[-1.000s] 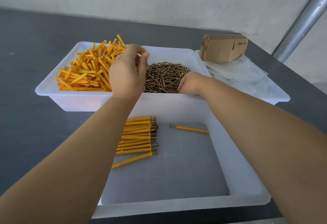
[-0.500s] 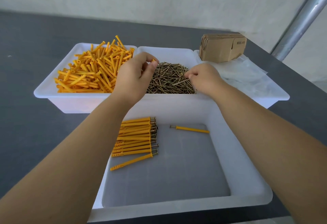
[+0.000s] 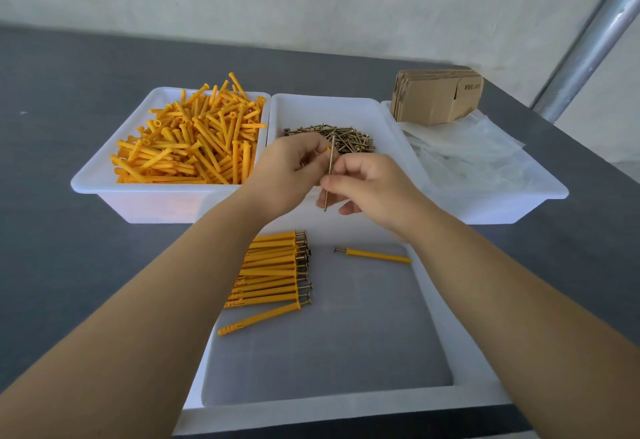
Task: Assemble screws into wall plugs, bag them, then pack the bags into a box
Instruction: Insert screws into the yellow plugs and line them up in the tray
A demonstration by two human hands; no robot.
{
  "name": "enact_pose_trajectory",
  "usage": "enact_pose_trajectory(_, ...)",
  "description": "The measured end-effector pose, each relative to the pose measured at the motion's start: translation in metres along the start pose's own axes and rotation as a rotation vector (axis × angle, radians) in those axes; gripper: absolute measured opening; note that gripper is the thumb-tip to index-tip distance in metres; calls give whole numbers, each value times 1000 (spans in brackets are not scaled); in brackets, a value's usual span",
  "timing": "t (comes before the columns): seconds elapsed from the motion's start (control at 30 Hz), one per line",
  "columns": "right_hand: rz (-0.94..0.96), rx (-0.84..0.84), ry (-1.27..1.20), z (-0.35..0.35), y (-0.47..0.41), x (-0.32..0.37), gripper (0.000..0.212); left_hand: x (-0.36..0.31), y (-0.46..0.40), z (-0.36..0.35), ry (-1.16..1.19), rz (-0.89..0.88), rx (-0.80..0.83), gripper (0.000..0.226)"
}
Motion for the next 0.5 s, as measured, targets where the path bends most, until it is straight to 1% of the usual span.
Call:
enact_pose_trajectory(0.07,19,-113,-100,4,0,-3,11,1,-1,-3,3,26,22,18)
enact_pose_trajectory(0.13,47,-262,-207,10,1,-5,6,1,-1,-3,-2,52,57,22)
enact_pose_trajectory(0.17,66,-337,-264,13,2,-6,11,1,-1,-4,-7,62,85,24)
enact_pose_trajectory(0.27,156,-498,-370,21,3,-8,54,-1,-1,-7,41,97,166,27)
enact_pose_trajectory(0.3,189,-518,-379,22,3,-7,64,-2,-1,-9,67,108,192,27)
enact_pose_trajectory(0.33,216,-527,-381,23,3,-7,68,-3,-1,-11,86,114,215,26)
enact_pose_trajectory(0.4,241,-521,-357,22,2,-8,63,-4,0,-14,129,123,237,28)
enact_pose_trajectory(0.5,228,-484,-251,20,2,-10,54,-4,1,-15,182,142,243,29)
Point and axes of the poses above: each hand's wrist, its own y-axis away from the middle knuckle, its own z-axis out of the back of the hand, x = y × z, the point moved 2 cm from there along -y, towards the middle knuckle, and after that the axes turned 9 degrees about x, right-handed, at the moved point
